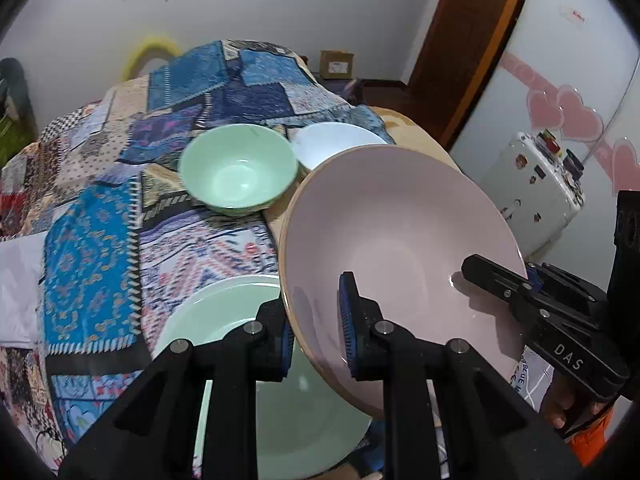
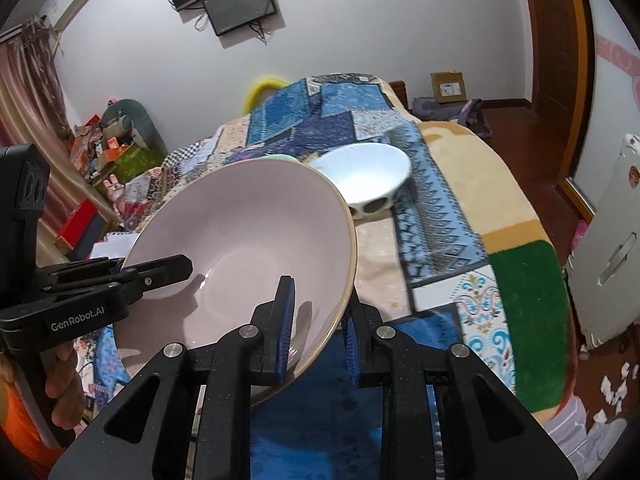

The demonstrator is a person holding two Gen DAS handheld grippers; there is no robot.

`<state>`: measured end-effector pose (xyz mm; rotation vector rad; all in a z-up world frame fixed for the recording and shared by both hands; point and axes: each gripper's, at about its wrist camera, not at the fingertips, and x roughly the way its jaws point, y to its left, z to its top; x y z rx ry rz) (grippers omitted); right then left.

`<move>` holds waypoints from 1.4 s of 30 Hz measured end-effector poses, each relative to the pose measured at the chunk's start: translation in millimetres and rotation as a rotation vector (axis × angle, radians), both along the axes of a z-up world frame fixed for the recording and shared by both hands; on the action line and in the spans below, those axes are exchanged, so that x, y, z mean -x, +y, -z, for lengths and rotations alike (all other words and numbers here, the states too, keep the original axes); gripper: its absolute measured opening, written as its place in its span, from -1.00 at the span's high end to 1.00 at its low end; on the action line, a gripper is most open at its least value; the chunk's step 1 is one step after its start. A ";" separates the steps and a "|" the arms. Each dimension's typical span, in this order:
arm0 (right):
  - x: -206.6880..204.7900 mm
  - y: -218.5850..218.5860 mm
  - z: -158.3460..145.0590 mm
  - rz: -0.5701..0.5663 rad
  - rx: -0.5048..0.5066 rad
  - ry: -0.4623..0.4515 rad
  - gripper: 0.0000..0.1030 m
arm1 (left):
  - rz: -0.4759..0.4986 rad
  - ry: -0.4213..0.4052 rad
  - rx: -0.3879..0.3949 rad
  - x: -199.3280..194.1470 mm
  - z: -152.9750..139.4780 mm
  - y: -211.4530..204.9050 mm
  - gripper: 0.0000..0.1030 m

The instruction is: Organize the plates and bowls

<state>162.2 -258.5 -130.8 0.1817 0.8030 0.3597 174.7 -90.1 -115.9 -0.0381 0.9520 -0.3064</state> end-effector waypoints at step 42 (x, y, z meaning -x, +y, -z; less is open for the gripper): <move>15.0 221.1 33.5 -0.388 0.061 0.075 0.61 | -0.398 0.076 0.031 94.3 42.2 237.1 0.61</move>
